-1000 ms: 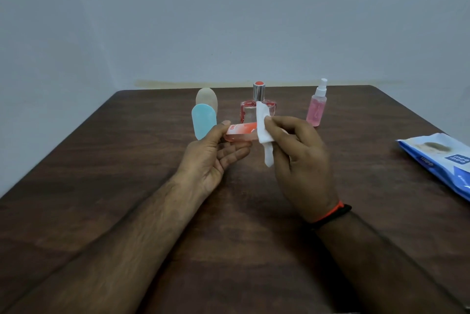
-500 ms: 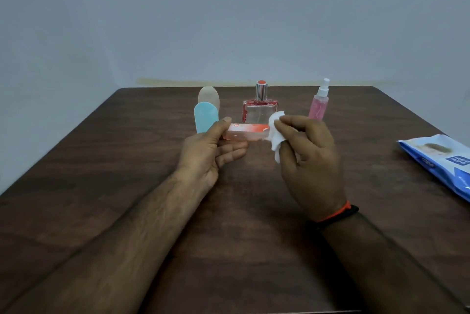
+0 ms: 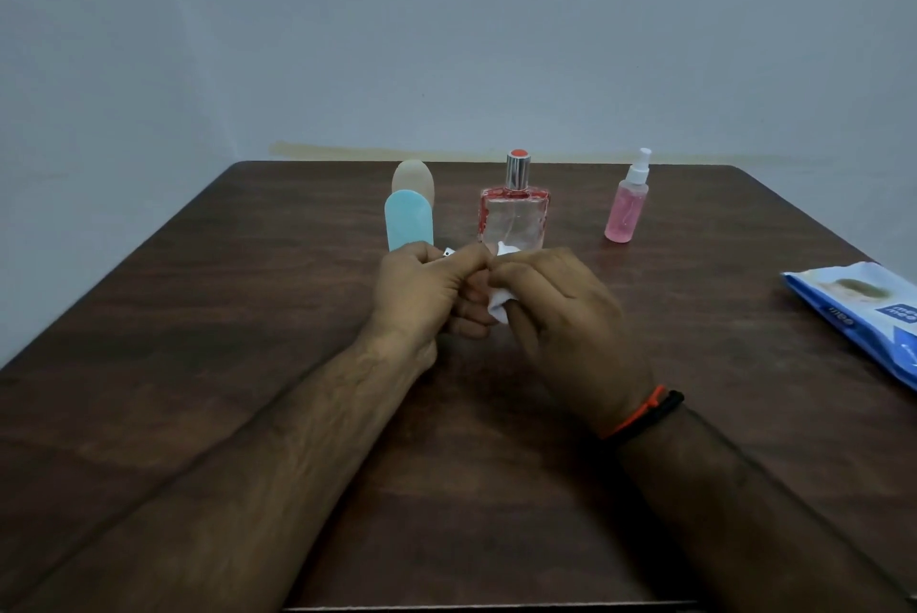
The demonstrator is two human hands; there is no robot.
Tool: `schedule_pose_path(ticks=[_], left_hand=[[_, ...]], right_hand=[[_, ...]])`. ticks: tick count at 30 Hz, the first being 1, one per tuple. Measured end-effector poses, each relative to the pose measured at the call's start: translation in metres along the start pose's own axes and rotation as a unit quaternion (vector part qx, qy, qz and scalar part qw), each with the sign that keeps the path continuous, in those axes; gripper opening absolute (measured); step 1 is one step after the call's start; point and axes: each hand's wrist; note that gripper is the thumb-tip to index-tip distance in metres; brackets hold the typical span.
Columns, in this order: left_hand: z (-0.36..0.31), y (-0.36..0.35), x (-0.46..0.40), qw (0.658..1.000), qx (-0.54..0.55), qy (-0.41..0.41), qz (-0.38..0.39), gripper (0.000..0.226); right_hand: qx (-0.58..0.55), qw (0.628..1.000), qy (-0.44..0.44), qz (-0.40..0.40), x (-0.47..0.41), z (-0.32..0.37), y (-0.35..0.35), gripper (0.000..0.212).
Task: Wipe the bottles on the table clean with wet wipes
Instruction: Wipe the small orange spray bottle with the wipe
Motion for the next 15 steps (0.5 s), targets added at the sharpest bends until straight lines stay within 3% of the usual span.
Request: schedule_pose_path(ticks=[5, 8, 15], left_hand=[[-0.007, 0.007, -0.005, 1.0, -0.001, -0.003, -0.014, 0.029], [-0.009, 0.011, -0.009, 0.999, -0.015, -0.008, -0.028, 0.036], [-0.001, 0.0, -0.002, 0.999, -0.016, 0.005, 0.04, 0.026]], right_hand=[[0.041, 0.999, -0.02, 0.003, 0.006, -0.012, -0.003, 0.01], [0.039, 0.997, -0.069, -0.008, 0.008, -0.021, -0.001, 0.015], [-0.011, 0.999, -0.032, -0.034, 0.004, -0.006, -0.002, 0.013]])
Point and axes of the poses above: each hand's wrist, its own x-axis away from the middle knuckle, its own y-axis out of the back of the hand, z = x × y, and after that the axes turned 5 degrees about x, right-handed
